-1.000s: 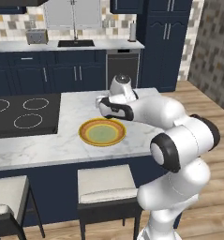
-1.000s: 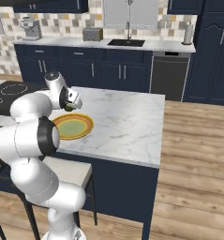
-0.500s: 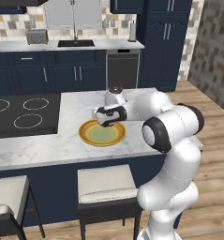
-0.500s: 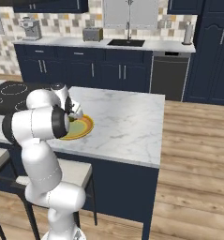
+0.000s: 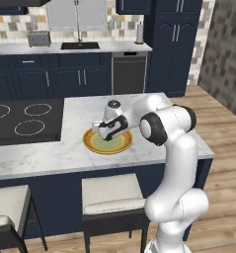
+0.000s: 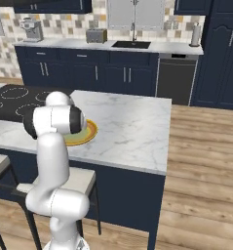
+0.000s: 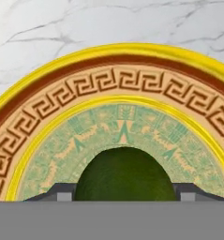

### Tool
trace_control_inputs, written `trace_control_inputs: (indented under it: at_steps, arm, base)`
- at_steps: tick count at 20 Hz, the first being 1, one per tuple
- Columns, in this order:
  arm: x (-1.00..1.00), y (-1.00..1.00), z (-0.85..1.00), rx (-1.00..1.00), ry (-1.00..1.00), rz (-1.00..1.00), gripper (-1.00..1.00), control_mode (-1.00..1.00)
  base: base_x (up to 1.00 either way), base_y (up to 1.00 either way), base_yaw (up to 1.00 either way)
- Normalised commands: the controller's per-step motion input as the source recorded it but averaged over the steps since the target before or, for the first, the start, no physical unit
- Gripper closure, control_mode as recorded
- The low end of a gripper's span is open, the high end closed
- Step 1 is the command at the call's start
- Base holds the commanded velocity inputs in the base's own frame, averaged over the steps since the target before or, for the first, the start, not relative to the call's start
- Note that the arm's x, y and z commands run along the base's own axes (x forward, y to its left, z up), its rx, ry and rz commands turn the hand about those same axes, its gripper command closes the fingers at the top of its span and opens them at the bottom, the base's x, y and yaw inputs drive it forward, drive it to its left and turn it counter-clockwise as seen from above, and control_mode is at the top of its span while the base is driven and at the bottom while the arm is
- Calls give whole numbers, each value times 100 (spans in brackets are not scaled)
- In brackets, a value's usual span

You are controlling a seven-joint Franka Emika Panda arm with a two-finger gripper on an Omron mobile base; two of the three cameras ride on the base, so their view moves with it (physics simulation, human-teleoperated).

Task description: Take the cheese, chicken drumstick, and lime from the fridge and place them on the plate on the dining counter to create an appetizer plate.

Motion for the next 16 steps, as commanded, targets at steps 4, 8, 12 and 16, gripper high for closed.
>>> trace_control_inputs:
  at_steps: [4,8,12,16]
  arm:
    - [4,1,-8,0,0,-5,-100,-100]
    - [0,-6,1,0,-3,-9,-100,-100]
    - [0,-9,3,0,-9,-10,-100,-100]
    - [-36,-24,33,0,-10,-8,-100,-100]
  base:
    - [0,0,0]
    - [0,0,0]
    - [0,0,0]
    - [0,0,0]
